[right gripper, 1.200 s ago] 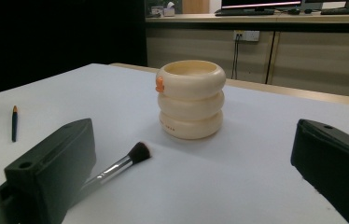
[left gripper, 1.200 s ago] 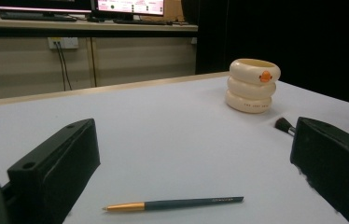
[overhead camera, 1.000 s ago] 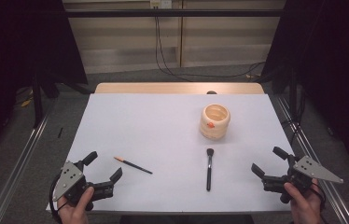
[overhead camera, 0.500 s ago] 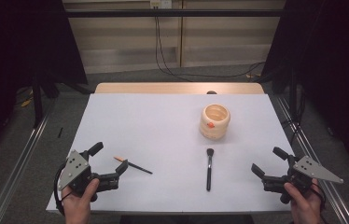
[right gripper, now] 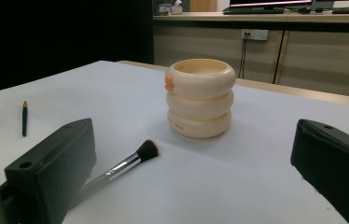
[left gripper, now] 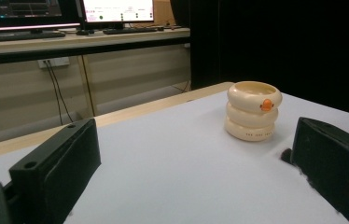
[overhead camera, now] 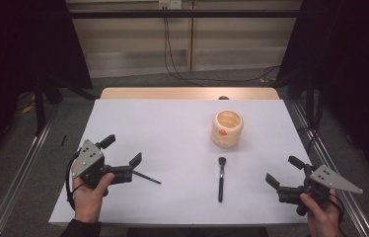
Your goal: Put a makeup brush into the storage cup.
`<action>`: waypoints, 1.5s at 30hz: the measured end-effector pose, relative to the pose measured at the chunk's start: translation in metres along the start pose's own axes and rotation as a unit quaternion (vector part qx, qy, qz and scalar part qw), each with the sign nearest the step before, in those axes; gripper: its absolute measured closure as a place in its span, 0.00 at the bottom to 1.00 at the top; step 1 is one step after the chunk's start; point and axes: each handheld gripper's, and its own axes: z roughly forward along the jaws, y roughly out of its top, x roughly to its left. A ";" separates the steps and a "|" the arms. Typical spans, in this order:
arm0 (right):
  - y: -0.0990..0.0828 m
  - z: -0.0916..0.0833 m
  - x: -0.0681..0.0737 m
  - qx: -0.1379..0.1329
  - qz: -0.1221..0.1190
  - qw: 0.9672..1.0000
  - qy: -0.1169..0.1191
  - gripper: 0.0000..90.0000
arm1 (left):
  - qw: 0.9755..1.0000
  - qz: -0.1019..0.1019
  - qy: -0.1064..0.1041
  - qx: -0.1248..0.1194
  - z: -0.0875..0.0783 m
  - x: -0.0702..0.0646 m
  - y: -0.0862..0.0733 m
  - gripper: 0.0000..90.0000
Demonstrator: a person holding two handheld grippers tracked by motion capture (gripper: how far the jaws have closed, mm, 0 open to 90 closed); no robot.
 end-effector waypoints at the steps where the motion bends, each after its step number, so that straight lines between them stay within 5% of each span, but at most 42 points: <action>1: 0.000 0.000 0.000 0.001 0.000 1.000 -0.001 0.00 | 1.000 0.002 -0.001 -0.002 0.002 0.001 0.002 0.01; 14: 0.000 0.000 0.000 0.002 0.001 1.000 -0.004 0.00 | 1.000 0.004 0.007 -0.013 0.011 0.010 0.027 0.02; 18: 0.000 0.000 0.001 0.004 -0.001 1.000 -0.003 0.00 | 1.000 0.014 0.018 -0.005 0.016 0.012 0.029 0.02; 30: 0.000 0.001 0.001 -0.002 0.003 1.000 -0.006 0.00 | 0.998 -0.010 0.026 0.049 0.027 0.021 0.029 0.03; 37: -0.001 0.001 0.001 0.001 0.003 1.000 -0.006 0.00 | 0.994 -0.027 0.018 0.105 0.035 0.020 0.030 0.07; 45: -0.001 0.001 0.001 0.002 0.003 1.000 -0.001 0.00 | 0.979 -0.051 0.024 0.198 0.047 0.023 0.027 0.10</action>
